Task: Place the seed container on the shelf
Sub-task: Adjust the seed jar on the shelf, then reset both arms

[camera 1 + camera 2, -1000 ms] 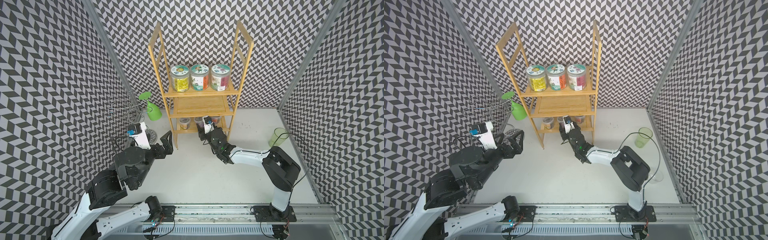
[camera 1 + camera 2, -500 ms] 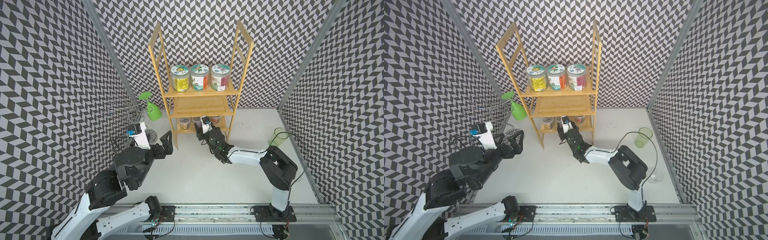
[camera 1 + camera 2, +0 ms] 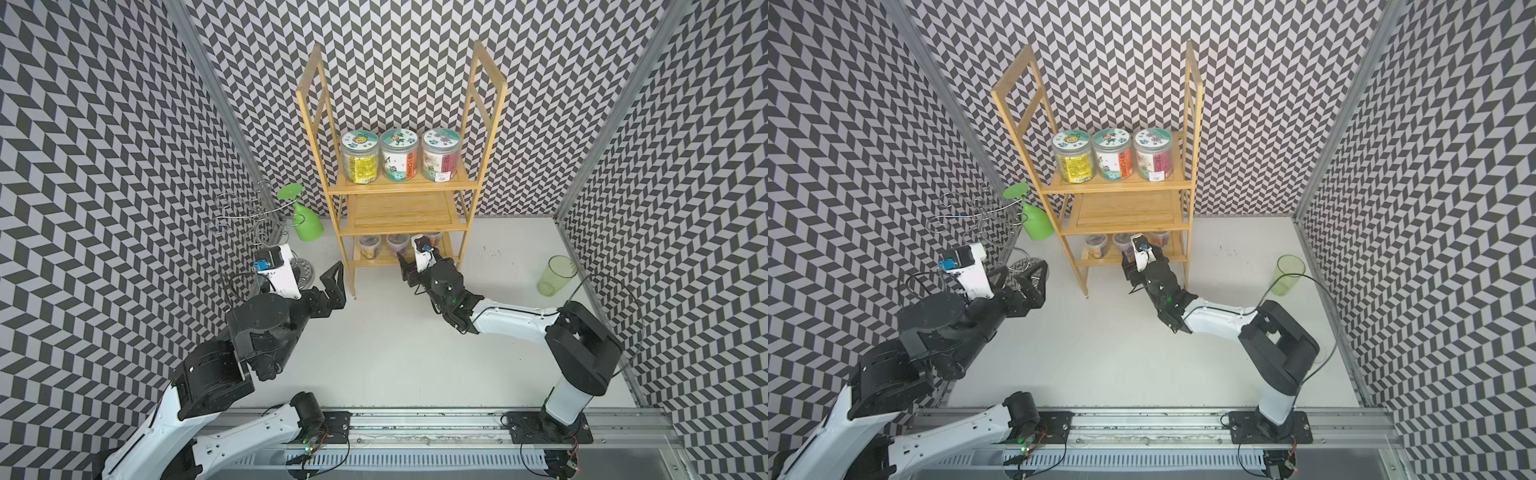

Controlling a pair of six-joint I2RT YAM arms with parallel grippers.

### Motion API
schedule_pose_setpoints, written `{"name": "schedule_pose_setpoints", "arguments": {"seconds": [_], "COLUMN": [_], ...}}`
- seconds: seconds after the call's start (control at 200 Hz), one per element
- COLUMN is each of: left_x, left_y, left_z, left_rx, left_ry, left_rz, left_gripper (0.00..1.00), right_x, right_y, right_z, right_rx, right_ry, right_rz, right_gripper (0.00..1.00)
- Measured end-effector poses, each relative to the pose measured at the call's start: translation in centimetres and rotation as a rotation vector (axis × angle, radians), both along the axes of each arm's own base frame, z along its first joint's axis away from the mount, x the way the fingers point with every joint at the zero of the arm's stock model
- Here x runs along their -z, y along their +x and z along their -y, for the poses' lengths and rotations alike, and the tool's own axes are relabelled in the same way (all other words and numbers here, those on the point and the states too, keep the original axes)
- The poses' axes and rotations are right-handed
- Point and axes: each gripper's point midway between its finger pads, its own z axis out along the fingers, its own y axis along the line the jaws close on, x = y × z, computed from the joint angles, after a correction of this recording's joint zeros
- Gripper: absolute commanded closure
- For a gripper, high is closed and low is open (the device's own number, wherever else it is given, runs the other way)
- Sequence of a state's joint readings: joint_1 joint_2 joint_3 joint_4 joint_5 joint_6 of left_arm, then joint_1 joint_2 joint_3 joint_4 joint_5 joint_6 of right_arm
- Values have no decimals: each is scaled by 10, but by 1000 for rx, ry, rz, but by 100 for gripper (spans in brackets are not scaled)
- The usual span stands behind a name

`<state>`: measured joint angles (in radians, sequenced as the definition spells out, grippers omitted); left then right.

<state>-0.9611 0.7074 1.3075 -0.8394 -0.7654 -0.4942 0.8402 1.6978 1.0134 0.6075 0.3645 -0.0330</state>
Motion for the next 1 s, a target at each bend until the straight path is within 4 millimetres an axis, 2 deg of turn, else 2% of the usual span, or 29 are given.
{"name": "schedule_pose_setpoints", "arguments": {"seconds": [0.125,0.28,0.406,0.521,0.636,0.811,0.896,1.002], "left_x": [0,-1,-1,3,13,39,46,47], "left_y": [0,3,5,7,11,18,21,21], "left_z": [0,2,1,-2,-4,-12,-16,-18], "left_rx": [0,-6,-21,-50,-88,-173,-204,-222], "left_ry": [11,34,40,50,76,126,124,100], "left_rz": [3,8,11,10,0,-30,-42,-45], "left_gripper": [0,0,1,0,1,0,1,0], "right_x": [-12,-16,-2,14,21,14,9,0], "right_y": [-22,-65,-93,-107,-110,-96,-87,-74], "right_z": [8,28,50,80,110,141,149,146], "right_rx": [-48,-107,-111,-51,46,186,226,237], "right_ry": [0,9,14,28,44,65,69,56], "right_rz": [-25,-70,-138,-183,-204,-206,-201,-186], "right_gripper": [28,29,29,28,28,30,32,33]}}
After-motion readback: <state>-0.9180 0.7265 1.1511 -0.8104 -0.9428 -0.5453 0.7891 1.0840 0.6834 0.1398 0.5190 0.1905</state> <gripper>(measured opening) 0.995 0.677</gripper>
